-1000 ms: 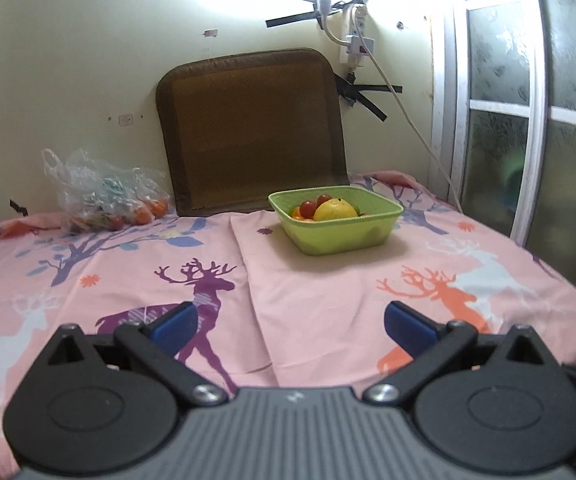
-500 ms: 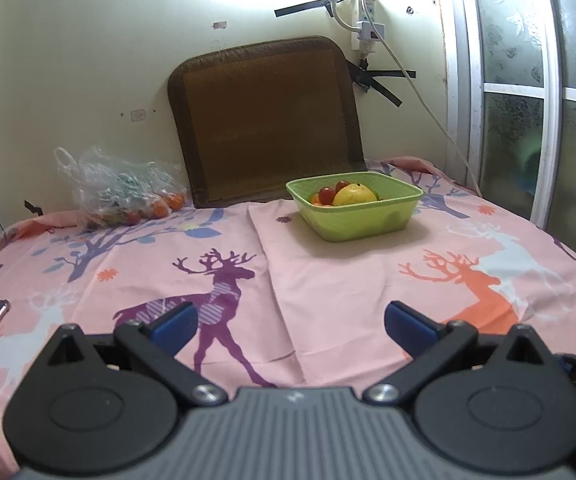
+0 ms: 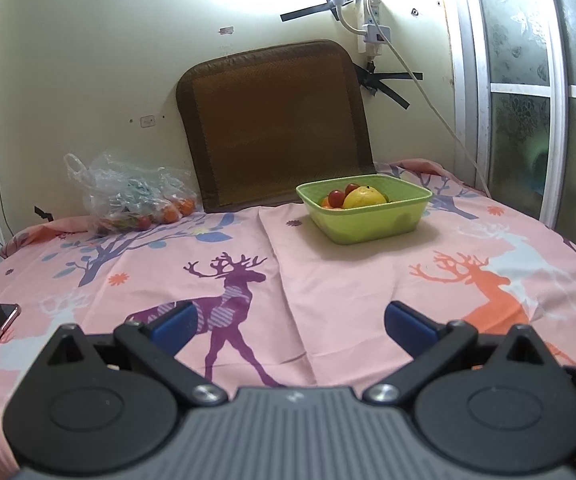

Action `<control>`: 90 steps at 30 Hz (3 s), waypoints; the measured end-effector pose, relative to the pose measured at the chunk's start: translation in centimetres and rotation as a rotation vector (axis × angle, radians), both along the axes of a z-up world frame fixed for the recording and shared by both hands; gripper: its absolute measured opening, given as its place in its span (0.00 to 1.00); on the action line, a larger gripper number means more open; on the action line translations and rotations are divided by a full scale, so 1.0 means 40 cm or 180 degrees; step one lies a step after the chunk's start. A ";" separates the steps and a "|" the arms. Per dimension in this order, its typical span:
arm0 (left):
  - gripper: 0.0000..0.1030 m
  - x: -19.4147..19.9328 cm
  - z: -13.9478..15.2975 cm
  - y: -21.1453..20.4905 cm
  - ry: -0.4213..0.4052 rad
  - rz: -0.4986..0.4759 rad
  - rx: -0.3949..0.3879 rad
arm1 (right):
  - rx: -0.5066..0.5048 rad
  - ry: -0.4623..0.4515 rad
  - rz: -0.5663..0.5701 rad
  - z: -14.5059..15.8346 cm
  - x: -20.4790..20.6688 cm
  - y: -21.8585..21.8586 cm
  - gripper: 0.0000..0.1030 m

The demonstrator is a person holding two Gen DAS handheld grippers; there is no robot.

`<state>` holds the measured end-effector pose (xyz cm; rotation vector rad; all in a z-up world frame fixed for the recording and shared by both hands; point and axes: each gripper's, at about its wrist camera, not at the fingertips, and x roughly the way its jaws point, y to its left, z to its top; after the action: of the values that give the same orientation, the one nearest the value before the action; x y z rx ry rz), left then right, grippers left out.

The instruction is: Organize fruits

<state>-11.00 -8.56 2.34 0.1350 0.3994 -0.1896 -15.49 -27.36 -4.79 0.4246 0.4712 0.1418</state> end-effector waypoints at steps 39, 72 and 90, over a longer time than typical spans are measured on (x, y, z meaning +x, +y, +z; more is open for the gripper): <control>1.00 0.001 0.002 -0.002 -0.0014 0.0039 0.0099 | 0.0090 0.0006 -0.0022 -0.004 -0.001 -0.020 0.76; 1.00 0.013 -0.006 0.008 0.0050 0.0275 0.0075 | 0.0127 0.0055 -0.0058 -0.012 0.006 -0.035 0.77; 1.00 0.015 -0.013 0.004 0.0062 0.0347 0.0130 | 0.0135 0.0029 -0.0112 -0.013 0.000 -0.038 0.77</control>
<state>-10.42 -8.39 1.84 0.1513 0.4291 -0.0754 -15.49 -28.88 -5.32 0.4749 0.4702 0.1159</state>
